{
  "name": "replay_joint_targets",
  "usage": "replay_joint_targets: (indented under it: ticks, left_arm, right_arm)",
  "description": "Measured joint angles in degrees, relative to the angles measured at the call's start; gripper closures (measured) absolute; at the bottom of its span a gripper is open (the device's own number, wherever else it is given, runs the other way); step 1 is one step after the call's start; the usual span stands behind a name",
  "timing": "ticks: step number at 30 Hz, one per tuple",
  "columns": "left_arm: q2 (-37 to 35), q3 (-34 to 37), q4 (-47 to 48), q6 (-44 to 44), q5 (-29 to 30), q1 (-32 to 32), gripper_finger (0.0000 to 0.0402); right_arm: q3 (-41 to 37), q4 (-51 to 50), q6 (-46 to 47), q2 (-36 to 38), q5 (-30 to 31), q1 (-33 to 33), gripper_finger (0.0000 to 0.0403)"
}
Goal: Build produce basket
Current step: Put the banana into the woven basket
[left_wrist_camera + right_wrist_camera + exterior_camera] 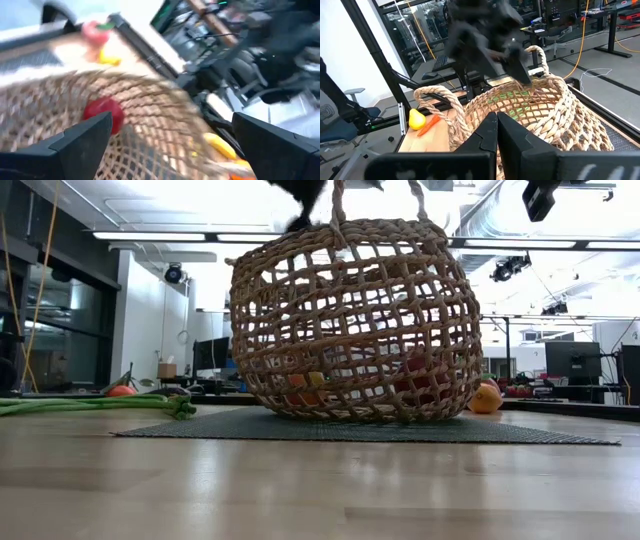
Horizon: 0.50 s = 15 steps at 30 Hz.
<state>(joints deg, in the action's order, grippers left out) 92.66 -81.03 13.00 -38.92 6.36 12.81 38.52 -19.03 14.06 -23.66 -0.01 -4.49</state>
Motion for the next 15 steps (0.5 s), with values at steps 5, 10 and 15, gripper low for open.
replay_joint_targets:
  ticks: [5,10,15]
  left_arm:
    - [-8.2,0.0,2.2,12.1,3.4,-3.0,0.0002]
    - [-18.7,5.0,-0.2,24.1,2.4,-6.0,0.0002]
    - [-31.4,18.3,-5.8,25.2,-2.1,-6.2,0.0002]
  right_arm:
    - [0.0,0.0,0.0,0.0,0.0,0.0,0.0403]
    - [0.0,0.0,0.0,0.0,0.0,0.0,0.0403]
    - [0.0,0.0,0.0,0.0,0.0,0.0,0.0403]
